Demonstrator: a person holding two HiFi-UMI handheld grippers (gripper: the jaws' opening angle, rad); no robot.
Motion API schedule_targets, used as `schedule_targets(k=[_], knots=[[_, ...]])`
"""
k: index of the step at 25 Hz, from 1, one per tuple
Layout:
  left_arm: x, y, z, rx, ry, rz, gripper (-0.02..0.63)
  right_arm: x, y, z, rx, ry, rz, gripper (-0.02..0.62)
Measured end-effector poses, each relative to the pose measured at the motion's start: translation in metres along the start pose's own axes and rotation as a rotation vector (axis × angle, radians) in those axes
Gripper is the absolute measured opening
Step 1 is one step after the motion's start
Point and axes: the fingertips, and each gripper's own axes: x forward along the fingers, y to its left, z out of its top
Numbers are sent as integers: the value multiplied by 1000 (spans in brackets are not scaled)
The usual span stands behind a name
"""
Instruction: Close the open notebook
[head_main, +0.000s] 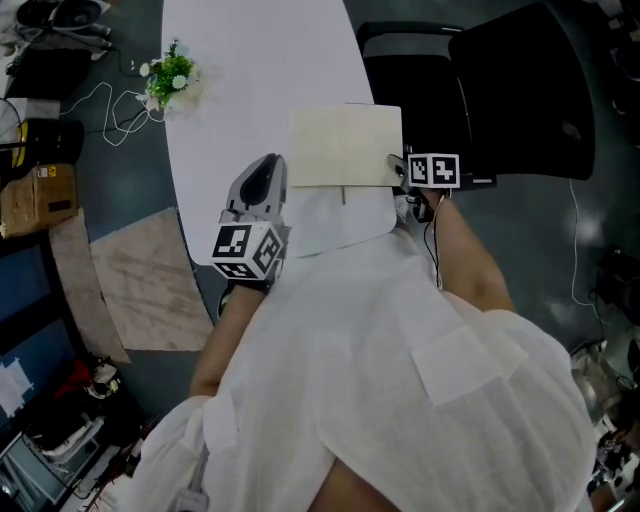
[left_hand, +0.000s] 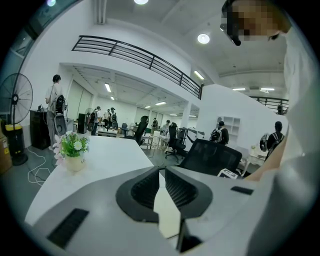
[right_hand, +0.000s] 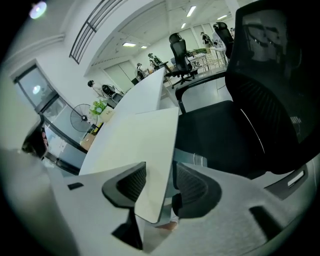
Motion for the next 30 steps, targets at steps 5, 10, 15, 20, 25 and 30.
schedule_targets(k=[5, 10, 15, 20, 25, 30], knots=[[0, 0, 0, 0, 2, -1, 34, 0, 2, -1, 31, 8, 34, 189], [1, 2, 0, -1, -7, -3, 34, -5, 7, 5, 53, -23, 60, 178], [-2, -1, 2, -2, -21, -12, 32, -19, 14, 13, 18, -55, 53, 167], [-6, -3, 4, 0, -34, -23, 34, -35, 20, 20, -26, -89, 11, 144], [-14, -2, 6, 3, -49, -24, 32, -52, 34, 30, -112, -129, -34, 113], [-26, -2, 7, 6, -63, -27, 32, -66, 56, 39, -225, -152, -65, 104]])
